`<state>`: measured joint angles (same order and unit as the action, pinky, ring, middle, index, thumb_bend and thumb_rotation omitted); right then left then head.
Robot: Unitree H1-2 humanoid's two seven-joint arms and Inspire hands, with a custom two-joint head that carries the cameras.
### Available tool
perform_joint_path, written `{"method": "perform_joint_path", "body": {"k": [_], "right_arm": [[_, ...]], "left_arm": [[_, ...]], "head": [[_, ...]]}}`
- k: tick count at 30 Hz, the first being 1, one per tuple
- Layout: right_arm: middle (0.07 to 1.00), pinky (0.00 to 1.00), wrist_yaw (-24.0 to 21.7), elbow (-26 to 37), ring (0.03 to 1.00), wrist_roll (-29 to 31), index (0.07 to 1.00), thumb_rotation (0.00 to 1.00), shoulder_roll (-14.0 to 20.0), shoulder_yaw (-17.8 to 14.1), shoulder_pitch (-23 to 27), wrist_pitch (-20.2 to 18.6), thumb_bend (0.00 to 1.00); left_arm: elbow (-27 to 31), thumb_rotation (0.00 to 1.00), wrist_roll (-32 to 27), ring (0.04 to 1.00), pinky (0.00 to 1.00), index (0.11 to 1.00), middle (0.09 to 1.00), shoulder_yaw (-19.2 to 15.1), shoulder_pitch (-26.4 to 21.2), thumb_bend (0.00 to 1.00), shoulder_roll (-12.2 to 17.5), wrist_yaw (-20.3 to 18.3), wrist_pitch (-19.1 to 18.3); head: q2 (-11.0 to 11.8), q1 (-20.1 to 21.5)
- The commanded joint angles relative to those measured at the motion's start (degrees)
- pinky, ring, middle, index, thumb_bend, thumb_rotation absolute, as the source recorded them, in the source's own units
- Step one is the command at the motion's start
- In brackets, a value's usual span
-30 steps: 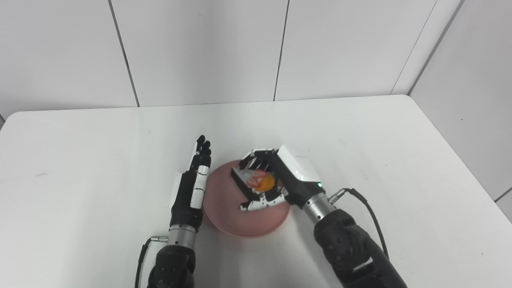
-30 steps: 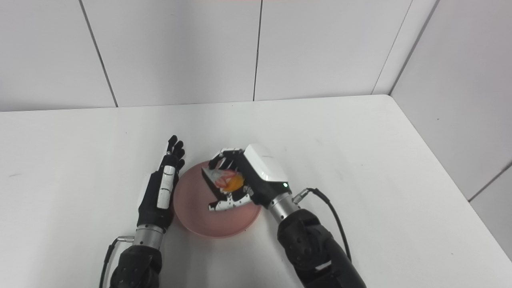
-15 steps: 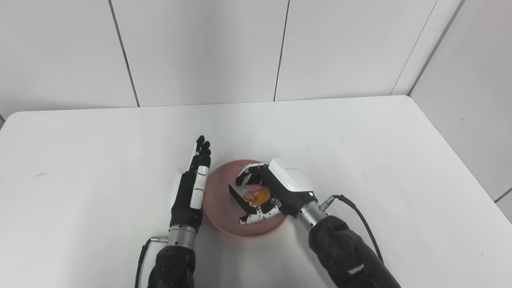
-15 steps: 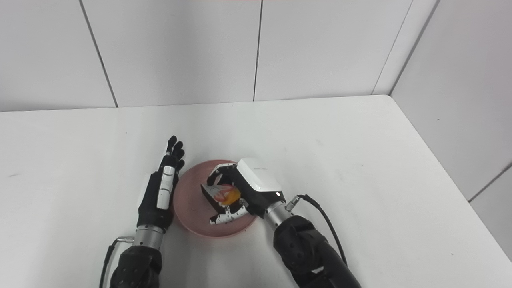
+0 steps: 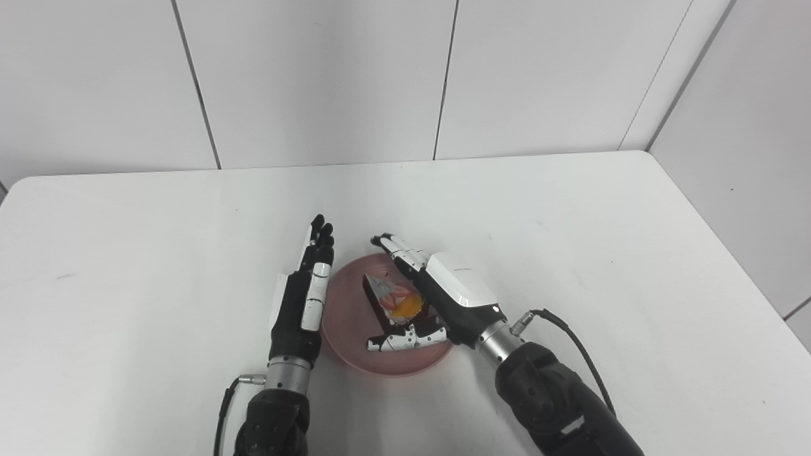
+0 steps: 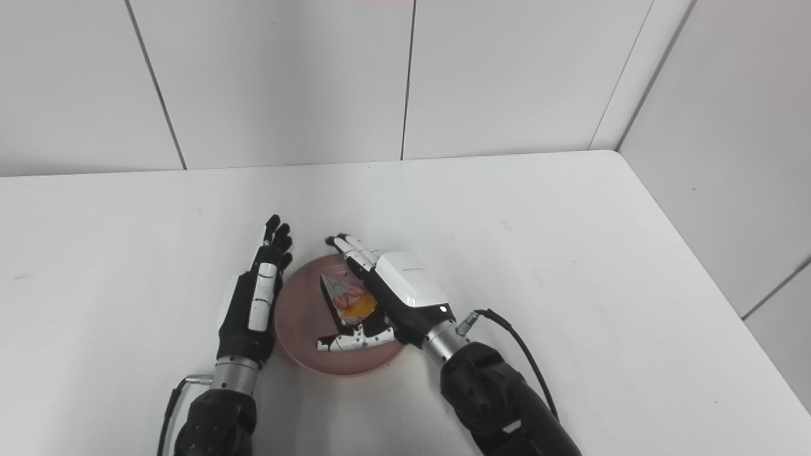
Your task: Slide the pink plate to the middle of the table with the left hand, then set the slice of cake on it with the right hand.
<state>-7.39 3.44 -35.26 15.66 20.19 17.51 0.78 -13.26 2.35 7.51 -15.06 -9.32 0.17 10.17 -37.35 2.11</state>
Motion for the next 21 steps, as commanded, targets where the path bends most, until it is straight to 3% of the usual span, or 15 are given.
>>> {"method": "perform_joint_path", "body": {"k": [1, 5, 9, 16, 21], "right_arm": [[1.0, 0.96, 0.69, 1.82, 1.0, 2.2, 0.997, 0.58, 0.42, -1.6, 0.63, 3.12, 0.74], [1.0, 0.96, 1.09, 2.73, 1.0, 4.54, 1.0, 0.58, 0.5, -3.75, -0.32, 3.61, 0.75], [1.0, 0.87, 4.68, 2.09, 0.997, 6.96, 1.0, 0.6, -0.93, -6.86, -1.93, 5.84, 0.77], [1.0, 0.93, 3.33, 2.56, 1.0, 15.41, 1.0, 0.9, -2.97, -10.79, -4.39, 3.63, 0.79], [1.0, 1.0, 5.07, 2.34, 1.0, 20.8, 1.0, 0.98, -7.05, -14.08, -5.86, 3.65, 0.75]], "left_arm": [[-1.17, 1.0, 0.32, 1.0, 1.0, 1.0, 1.0, -0.23, 2.5, 0.71, 0.09, 0.42, 0.65], [-0.41, 1.0, -1.16, 1.0, 1.0, 1.0, 1.0, -0.5, 2.75, 0.7, 0.26, -0.5, -0.12], [0.02, 1.0, -2.54, 1.0, 1.0, 1.0, 1.0, -0.73, 2.72, 0.7, 0.82, -1.54, -0.42], [0.57, 1.0, -2.41, 1.0, 1.0, 1.0, 1.0, -0.79, 3.32, 0.66, 1.32, -1.58, 0.48], [1.64, 1.0, -2.13, 1.0, 1.0, 1.0, 1.0, -0.76, 3.61, 0.68, 1.77, -1.73, -0.83]], "head": [[-0.01, -0.16], [-0.15, -0.33], [-0.41, 0.1], [-0.24, -0.23], [-0.27, -0.39]]}}
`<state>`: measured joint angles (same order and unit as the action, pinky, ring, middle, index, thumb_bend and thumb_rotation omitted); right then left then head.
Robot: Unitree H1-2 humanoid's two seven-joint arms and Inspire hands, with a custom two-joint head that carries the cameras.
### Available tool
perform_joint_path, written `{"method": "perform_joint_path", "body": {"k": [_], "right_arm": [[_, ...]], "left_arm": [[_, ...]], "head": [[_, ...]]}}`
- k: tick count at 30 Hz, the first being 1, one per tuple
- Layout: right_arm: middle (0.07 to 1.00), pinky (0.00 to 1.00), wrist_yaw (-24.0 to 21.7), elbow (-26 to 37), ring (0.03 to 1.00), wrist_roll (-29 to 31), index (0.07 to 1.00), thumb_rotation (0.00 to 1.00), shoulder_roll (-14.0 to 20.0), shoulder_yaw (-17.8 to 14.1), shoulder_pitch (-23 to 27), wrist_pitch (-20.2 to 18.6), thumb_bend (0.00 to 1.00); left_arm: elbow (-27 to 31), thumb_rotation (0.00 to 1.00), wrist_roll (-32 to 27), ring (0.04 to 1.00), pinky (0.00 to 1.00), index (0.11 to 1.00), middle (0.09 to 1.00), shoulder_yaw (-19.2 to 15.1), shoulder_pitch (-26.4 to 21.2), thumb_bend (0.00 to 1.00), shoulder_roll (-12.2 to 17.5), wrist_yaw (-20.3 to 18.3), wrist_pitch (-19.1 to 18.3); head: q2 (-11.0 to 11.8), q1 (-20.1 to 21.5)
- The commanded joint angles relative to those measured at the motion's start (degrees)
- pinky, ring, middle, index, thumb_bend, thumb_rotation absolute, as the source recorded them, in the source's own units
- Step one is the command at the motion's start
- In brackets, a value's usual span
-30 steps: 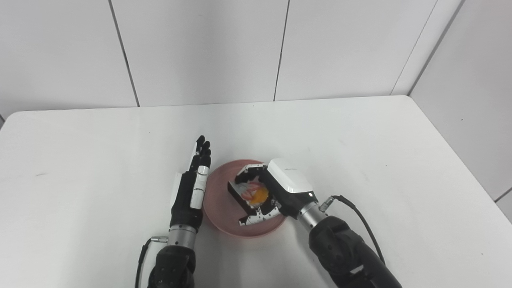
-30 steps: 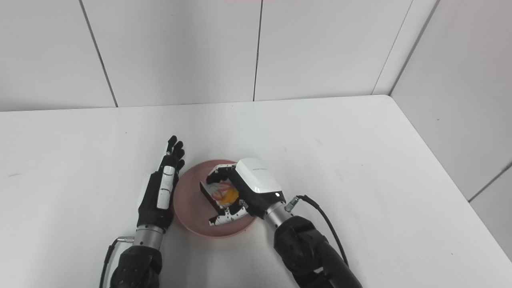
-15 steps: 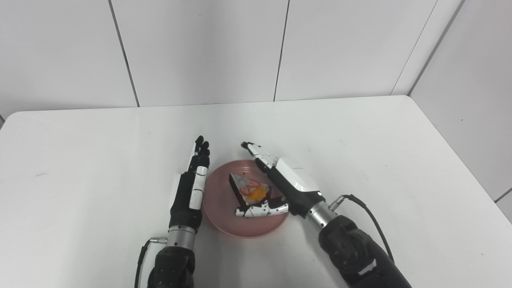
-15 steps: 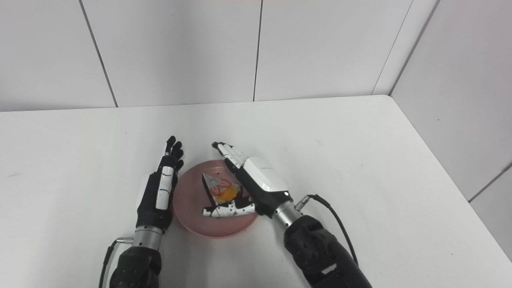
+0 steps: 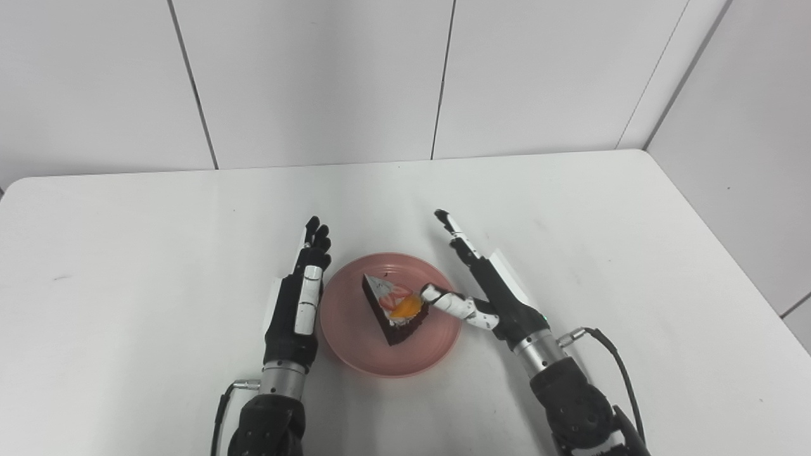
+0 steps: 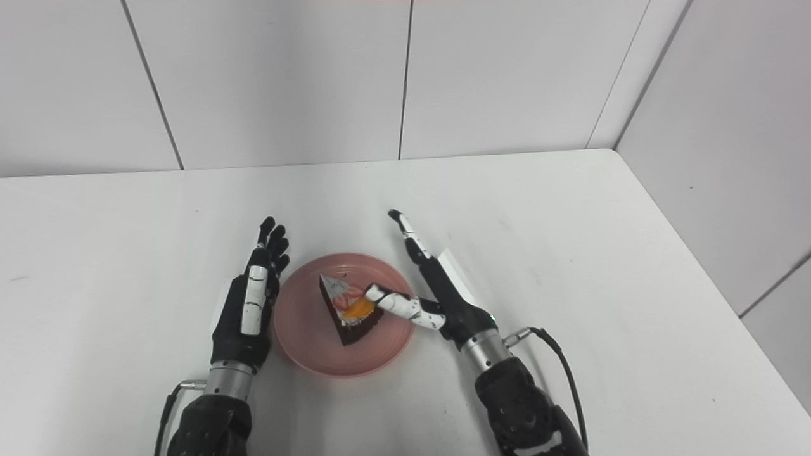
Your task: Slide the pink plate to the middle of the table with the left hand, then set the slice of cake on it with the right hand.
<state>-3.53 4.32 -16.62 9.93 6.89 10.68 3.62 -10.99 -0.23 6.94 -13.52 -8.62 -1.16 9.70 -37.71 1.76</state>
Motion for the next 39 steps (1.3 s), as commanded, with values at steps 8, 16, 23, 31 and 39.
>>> {"method": "perform_joint_path", "body": {"k": [8, 16, 23, 31, 39], "right_arm": [[1.0, 1.0, -1.54, -0.3, 1.0, 16.0, 1.0, 0.95, -6.22, -4.41, -0.02, -1.67, 0.7], [1.0, 1.0, -1.39, -2.46, 1.0, 21.65, 1.0, 1.0, -9.1, -5.73, -0.48, -0.73, 0.74], [1.0, 1.0, 0.08, -1.67, 1.0, 23.14, 1.0, 0.99, -10.79, -6.74, -1.15, -3.59, 0.73], [1.0, 1.0, 0.07, -0.06, 1.0, 23.75, 1.0, 0.97, -10.21, -7.34, -2.3, -5.87, 0.73], [1.0, 1.0, -0.11, -0.39, 1.0, 23.17, 1.0, 0.98, -9.73, -6.95, -2.41, -4.74, 0.66]], "left_arm": [[-0.37, 1.0, -0.29, 1.0, 1.0, 1.0, 1.0, -0.57, 2.36, 0.67, 1.1, -0.5, 0.11], [0.04, 1.0, 0.11, 1.0, 1.0, 1.0, 1.0, -0.98, 2.59, 0.71, 1.38, -0.29, -0.32], [0.34, 1.0, -0.06, 1.0, 1.0, 1.0, 1.0, -1.46, 3.03, 0.7, 1.13, -0.12, -0.87], [0.35, 1.0, 0.74, 1.0, 1.0, 1.0, 1.0, -1.11, 3.47, 0.73, 0.93, 0.24, -0.4], [0.45, 1.0, 0.64, 1.0, 1.0, 1.0, 1.0, -0.96, 3.55, 0.71, 0.94, 0.05, -1.13]], "head": [[-0.13, -0.27], [-0.19, -0.98], [-0.07, -2.84], [0.78, -9.75], [1.56, -10.38]]}}
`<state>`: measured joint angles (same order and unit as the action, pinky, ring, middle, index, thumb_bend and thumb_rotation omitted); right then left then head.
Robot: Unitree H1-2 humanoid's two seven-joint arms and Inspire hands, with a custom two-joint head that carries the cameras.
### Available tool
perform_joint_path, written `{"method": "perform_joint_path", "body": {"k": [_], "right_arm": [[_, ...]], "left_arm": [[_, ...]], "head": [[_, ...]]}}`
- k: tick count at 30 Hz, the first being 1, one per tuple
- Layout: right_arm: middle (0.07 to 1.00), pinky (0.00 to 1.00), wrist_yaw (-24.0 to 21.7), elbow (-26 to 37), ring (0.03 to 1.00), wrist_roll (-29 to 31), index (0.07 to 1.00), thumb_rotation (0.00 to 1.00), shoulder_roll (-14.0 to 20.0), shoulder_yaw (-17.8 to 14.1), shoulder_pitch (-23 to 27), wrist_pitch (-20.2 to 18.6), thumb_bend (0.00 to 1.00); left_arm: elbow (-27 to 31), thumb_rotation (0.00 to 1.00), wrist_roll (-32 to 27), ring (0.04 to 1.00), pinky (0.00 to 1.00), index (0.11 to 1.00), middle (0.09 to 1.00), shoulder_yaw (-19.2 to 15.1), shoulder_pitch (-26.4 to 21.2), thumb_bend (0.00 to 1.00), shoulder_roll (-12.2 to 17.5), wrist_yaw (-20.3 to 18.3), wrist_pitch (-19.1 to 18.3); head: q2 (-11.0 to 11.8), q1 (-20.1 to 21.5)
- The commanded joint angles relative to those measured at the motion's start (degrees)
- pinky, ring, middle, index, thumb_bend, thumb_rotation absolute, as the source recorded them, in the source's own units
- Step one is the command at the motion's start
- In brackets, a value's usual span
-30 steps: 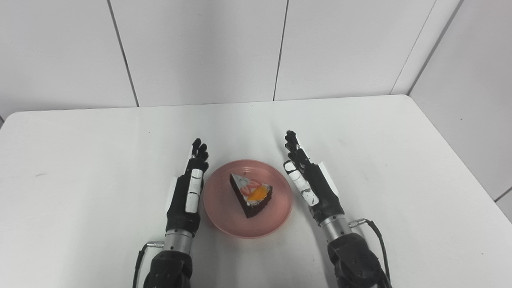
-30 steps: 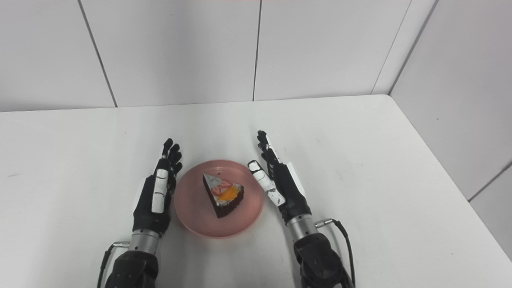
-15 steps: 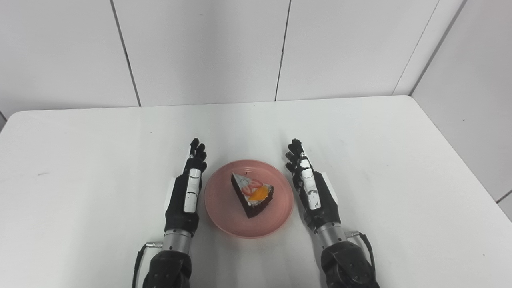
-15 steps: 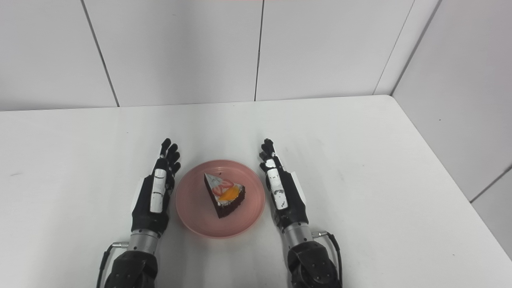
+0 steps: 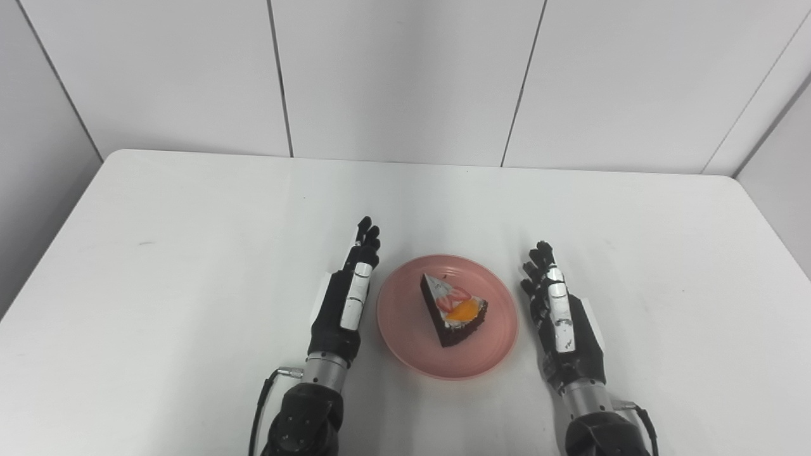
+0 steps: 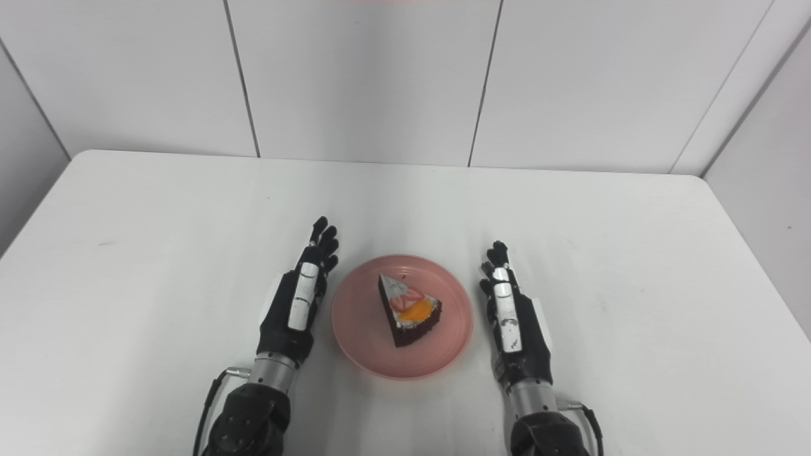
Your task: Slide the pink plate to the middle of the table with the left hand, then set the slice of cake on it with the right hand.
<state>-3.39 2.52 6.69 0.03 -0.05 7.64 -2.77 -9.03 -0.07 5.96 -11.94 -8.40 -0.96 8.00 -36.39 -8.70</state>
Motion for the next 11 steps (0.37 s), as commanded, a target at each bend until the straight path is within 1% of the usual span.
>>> {"method": "perform_joint_path", "body": {"k": [1, 8, 10, 11], "right_arm": [[1.0, 1.0, -0.24, 1.13, 1.0, -0.18, 1.0, 0.98, 0.2, -0.08, 0.68, 1.95, 0.66], [1.0, 1.0, -0.45, 0.87, 1.0, 0.1, 1.0, 0.97, 0.11, 0.01, 0.71, 2.03, 0.65], [1.0, 1.0, -0.32, 0.8, 1.0, 0.15, 1.0, 0.95, -0.1, 0.0, 0.74, 2.0, 0.65], [1.0, 1.0, -0.27, 0.59, 1.0, 0.1, 1.0, 0.95, -0.17, 0.01, 0.78, 2.14, 0.65]], "left_arm": [[-1.57, 1.0, 0.44, 1.0, 1.0, 1.0, 1.0, 0.04, 1.91, 0.72, 0.84, -0.26, 0.56], [-1.97, 1.0, 0.21, 1.0, 1.0, 1.0, 1.0, -0.12, 1.76, 0.73, 1.47, -0.68, 0.08], [-2.09, 1.0, 0.06, 1.0, 1.0, 1.0, 1.0, -0.17, 1.7, 0.73, 1.67, -0.86, 0.05], [-1.74, 1.0, -0.1, 1.0, 1.0, 1.0, 1.0, -0.15, 1.8, 0.73, 1.82, -1.08, -0.65]], "head": [[0.24, 0.08], [0.48, 0.8], [0.48, 1.05], [0.55, 1.37]]}}
